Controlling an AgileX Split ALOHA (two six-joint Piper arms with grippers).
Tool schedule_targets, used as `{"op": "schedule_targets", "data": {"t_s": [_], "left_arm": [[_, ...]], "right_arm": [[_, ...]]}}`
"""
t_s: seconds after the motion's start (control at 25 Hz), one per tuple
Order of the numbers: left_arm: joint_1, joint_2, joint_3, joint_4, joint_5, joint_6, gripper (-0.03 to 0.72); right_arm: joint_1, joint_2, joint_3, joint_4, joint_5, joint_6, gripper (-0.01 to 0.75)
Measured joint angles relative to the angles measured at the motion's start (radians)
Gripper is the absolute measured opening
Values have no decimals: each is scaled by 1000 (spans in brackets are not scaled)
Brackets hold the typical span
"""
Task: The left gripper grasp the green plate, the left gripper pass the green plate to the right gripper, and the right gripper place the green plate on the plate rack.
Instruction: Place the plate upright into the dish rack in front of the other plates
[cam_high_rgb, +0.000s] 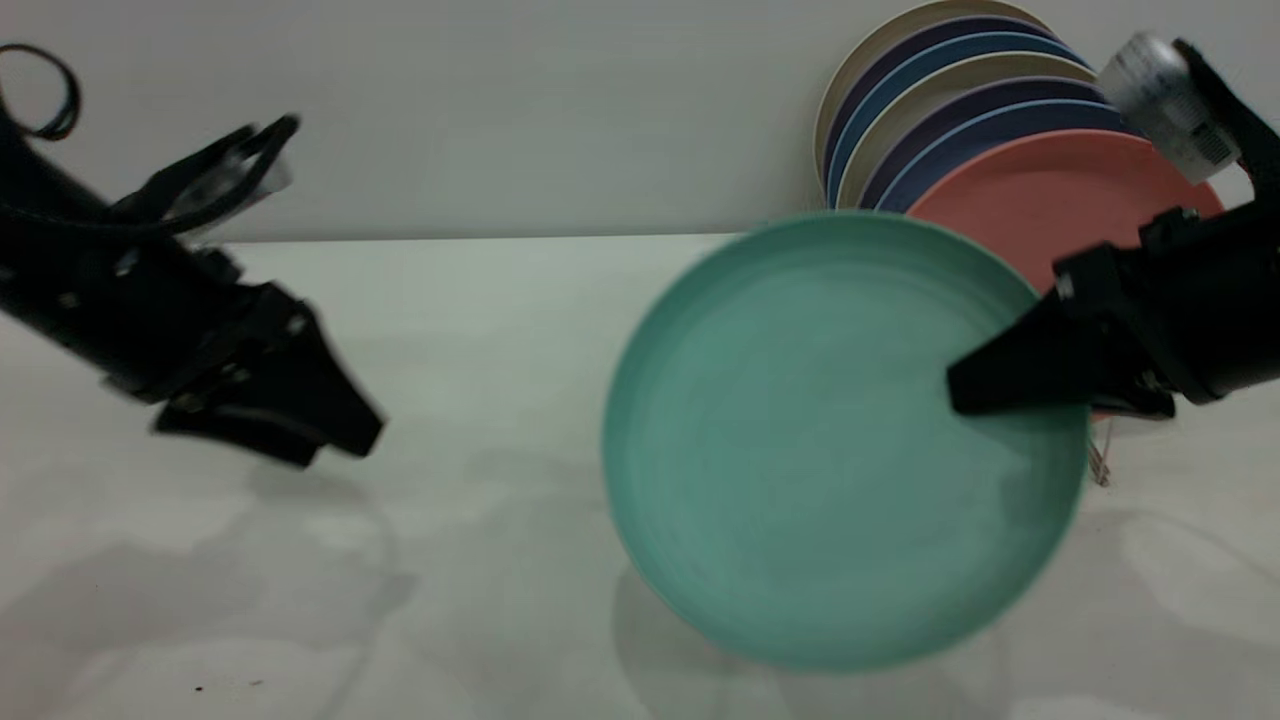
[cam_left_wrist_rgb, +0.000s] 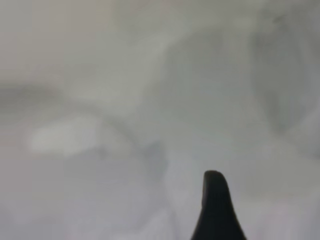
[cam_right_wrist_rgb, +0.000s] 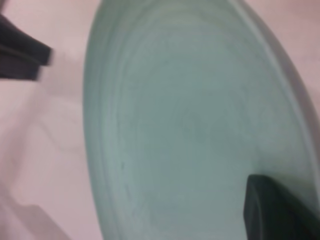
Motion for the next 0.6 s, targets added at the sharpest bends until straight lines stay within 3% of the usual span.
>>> {"op": "schedule_targets", "data": {"t_s": [0.16, 0.28, 0.6], "left_arm": [[11, 0, 0, 216, -33, -254, 540], [11, -1, 0, 360, -39, -415, 540], [11, -1, 0, 480, -51, -548, 540]], "right_arm": [[0, -15, -43, -214, -65, -6, 92], [0, -73, -118, -451, -64, 84, 92], [15, -200, -425, -1208, 111, 384, 91]]}}
